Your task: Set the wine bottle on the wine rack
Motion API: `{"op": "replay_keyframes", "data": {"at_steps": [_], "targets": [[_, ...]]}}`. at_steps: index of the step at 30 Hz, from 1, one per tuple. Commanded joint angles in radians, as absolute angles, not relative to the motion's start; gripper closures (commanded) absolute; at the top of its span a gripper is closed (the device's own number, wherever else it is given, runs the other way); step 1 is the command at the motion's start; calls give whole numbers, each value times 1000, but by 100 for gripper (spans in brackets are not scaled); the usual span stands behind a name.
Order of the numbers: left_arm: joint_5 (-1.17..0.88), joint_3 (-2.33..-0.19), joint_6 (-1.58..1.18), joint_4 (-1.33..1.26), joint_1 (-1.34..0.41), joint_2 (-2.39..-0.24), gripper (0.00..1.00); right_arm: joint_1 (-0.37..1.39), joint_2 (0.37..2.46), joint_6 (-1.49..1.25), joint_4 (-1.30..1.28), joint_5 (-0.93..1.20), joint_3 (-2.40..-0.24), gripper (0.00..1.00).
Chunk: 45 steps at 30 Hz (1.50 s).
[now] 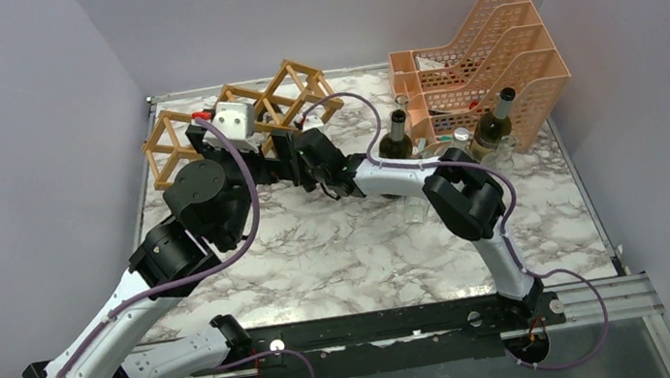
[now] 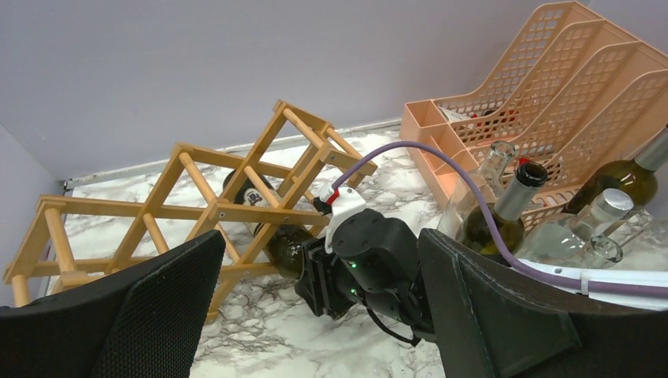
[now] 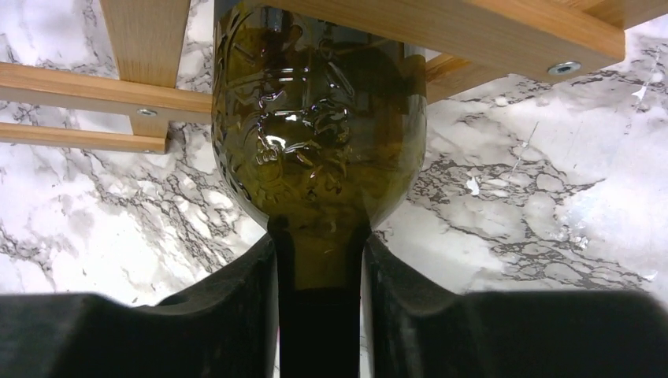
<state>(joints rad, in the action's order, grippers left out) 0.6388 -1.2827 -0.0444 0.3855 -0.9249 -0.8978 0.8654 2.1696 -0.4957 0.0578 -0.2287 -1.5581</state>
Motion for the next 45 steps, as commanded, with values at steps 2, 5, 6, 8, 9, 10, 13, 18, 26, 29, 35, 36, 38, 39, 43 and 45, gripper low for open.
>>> {"op": "replay_keyframes", "data": {"at_steps": [2,5,6,8,9,10,13,18,26,29,35,36,38,39,43,45], "targets": [[633,-1307,-49,378,-929,-902,1,858,2144,-452,139,-213,-1583,50],[636,-1308,-44,379,-928,-902,1,858,2148,-450,129,-188,-1603,35],[637,-1308,-43,380,-928,-903,1,858,2144,-453,125,-178,-1608,31],[640,-1311,-39,379,-928,-902,1,857,2132,-458,118,-165,-1610,25],[641,-1314,-36,378,-928,-902,1,857,2122,-463,111,-161,-1609,23],[643,-1316,-33,379,-928,-902,1,857,2112,-466,103,-158,-1608,21],[643,-1326,-19,378,-928,-905,1,857,2068,-469,81,-152,-1600,18],[635,-1348,18,375,-928,-923,1,857,1969,-473,25,-179,-1570,16],[563,-1348,89,380,-928,-938,1,857,1750,-493,-80,-211,-1418,18],[554,-1334,89,398,-928,-958,1,857,1617,-476,-105,-185,-1344,21],[547,-1343,75,403,-898,-1024,1,857,1396,-338,-239,-276,-1302,21],[543,-1347,68,409,-884,-1040,1,855,1368,-328,-265,-301,-1302,21],[499,-1374,51,426,-836,-1070,1,847,1314,-318,-315,-347,-1300,21],[467,-1380,39,429,-804,-1081,1,844,1288,-312,-332,-370,-1298,21],[275,-1363,-29,421,-622,-1112,1,841,1199,-284,-363,-456,-1294,21],[192,-1336,-69,419,-557,-1124,1,841,1176,-272,-385,-527,-1302,22]]}}
